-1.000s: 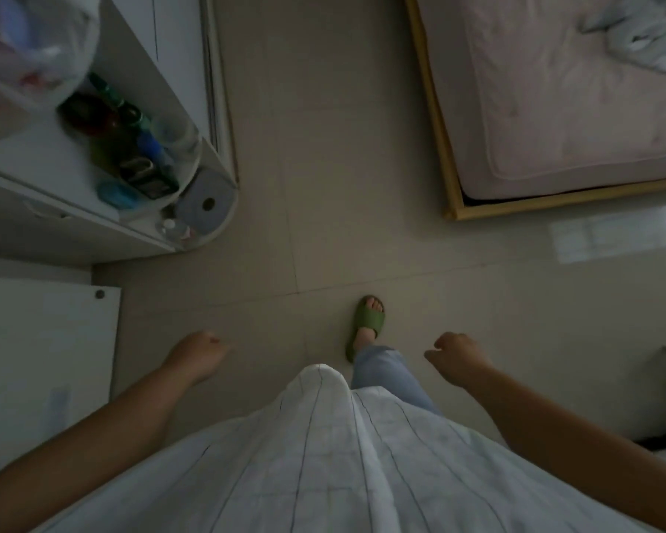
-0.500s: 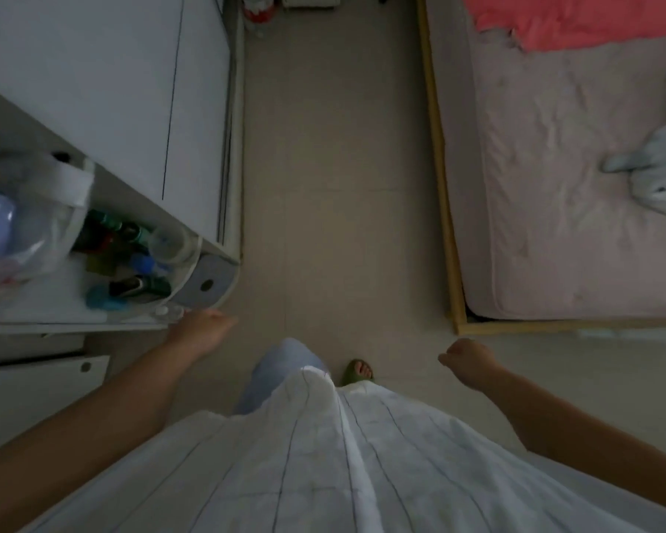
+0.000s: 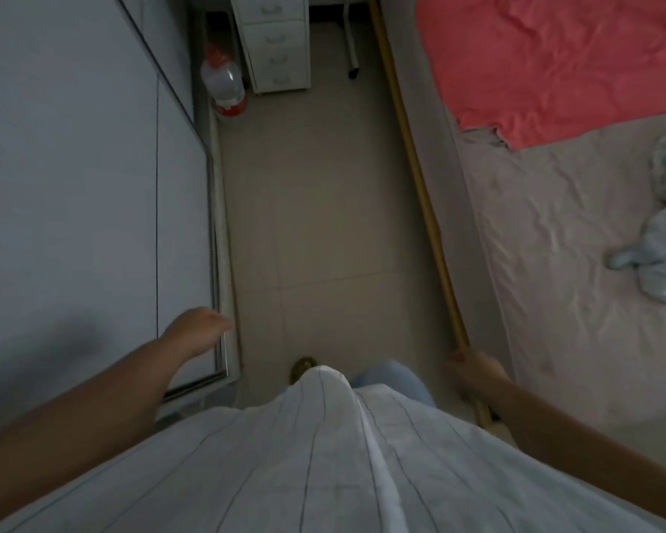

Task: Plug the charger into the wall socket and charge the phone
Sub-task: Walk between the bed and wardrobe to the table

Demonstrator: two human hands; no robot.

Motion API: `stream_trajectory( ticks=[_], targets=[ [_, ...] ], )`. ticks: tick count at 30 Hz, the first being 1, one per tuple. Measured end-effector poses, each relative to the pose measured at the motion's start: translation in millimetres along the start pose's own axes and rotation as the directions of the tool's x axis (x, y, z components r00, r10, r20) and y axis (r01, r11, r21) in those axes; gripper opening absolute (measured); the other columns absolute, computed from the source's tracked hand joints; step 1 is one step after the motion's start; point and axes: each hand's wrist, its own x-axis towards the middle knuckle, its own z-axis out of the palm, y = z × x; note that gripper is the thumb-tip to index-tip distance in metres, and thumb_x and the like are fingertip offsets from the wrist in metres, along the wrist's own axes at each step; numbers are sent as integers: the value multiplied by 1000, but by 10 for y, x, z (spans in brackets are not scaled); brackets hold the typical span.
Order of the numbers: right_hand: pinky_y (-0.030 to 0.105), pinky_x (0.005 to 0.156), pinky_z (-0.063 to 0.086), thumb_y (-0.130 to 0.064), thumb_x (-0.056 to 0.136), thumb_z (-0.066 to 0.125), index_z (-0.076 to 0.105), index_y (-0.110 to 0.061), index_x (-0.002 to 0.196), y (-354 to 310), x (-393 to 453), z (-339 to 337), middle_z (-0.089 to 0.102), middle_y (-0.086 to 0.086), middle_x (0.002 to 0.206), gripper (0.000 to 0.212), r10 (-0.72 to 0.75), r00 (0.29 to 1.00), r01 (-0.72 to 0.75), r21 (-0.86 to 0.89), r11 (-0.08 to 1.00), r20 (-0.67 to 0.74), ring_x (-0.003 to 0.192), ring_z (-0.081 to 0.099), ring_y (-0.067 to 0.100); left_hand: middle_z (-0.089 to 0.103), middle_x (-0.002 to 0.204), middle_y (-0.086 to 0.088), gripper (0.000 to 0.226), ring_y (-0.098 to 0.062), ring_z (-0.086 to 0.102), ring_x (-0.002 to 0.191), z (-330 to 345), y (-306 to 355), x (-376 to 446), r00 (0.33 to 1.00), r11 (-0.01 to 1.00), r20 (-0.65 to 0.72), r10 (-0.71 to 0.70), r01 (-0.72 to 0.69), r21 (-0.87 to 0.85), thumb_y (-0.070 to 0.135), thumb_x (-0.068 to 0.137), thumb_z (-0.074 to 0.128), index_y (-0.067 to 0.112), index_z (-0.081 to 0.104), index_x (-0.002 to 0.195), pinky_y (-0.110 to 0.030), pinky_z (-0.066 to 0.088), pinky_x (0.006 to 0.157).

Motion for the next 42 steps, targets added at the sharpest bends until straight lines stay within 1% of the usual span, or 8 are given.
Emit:
stream_trajectory(
  ticks=[6,11,16,26,31,34,38,42],
  targets=[
    [36,95,46,-25,93,44,61,-1,115,-829,664,-721,62,19,120,37,-96,994,98,-39,994,47,110,58,30,59,103,-12,31,-29,57,98,-539,808,660,1000,997,-16,23,-24,-79,25,90,50,4,61,110,-33,43,87],
    [29,92,44,-28,96,39,58,-4,121,-1608,1433,-1633,60,15,125,40,-169,981,184,-197,963,92,115,56,27,51,76,-8,26,-17,45,68,-787,1287,1099,999,999,6,-49,49,-6,24,90,50,14,48,65,-27,31,61],
    [35,99,42,-27,95,44,54,2,124,-2468,1947,-2718,55,21,130,42,-215,975,220,-202,954,46,121,52,32,62,97,-18,27,-25,56,92,-1464,1981,1573,996,996,-20,-92,92,3,25,91,46,4,63,88,-30,40,80],
    [29,86,46,-27,93,44,61,2,113,-4167,2670,-3733,64,19,117,39,-223,974,225,-229,947,34,108,60,30,47,87,-9,10,-14,43,83,-2644,2979,3005,999,1000,30,-14,14,4,20,88,50,14,48,79,-26,31,61],
    [31,93,45,-27,93,44,59,-1,118,-4999,2853,-4186,61,18,123,39,-156,987,158,-184,970,29,114,57,30,64,112,-21,34,-31,59,105,-3834,3464,3739,996,995,-64,-67,62,-76,24,88,53,-2,65,106,-35,44,94],
    [30,89,44,-26,94,43,59,0,117,-5472,2970,-4464,61,19,123,38,-164,986,165,-155,974,19,113,57,30,66,103,-26,32,-34,62,97,-4474,3811,4152,989,995,-139,-52,39,-93,25,87,52,-3,66,90,-33,46,80],
    [36,90,48,-24,92,46,61,7,113,-6032,3262,-4825,63,25,119,40,-191,981,193,-135,972,29,109,59,34,64,107,-24,31,-35,61,104,-4900,4272,4581,985,980,-163,-54,20,-200,23,87,52,-2,64,100,-40,46,95],
    [36,77,50,-25,89,50,64,7,93,-6567,3694,-5248,66,26,100,35,-239,970,244,-181,953,52,93,63,31,59,88,-18,18,-26,56,84,-4962,4638,4855,994,993,-102,-40,28,-116,20,87,51,7,58,77,-31,41,76]
  ],
)
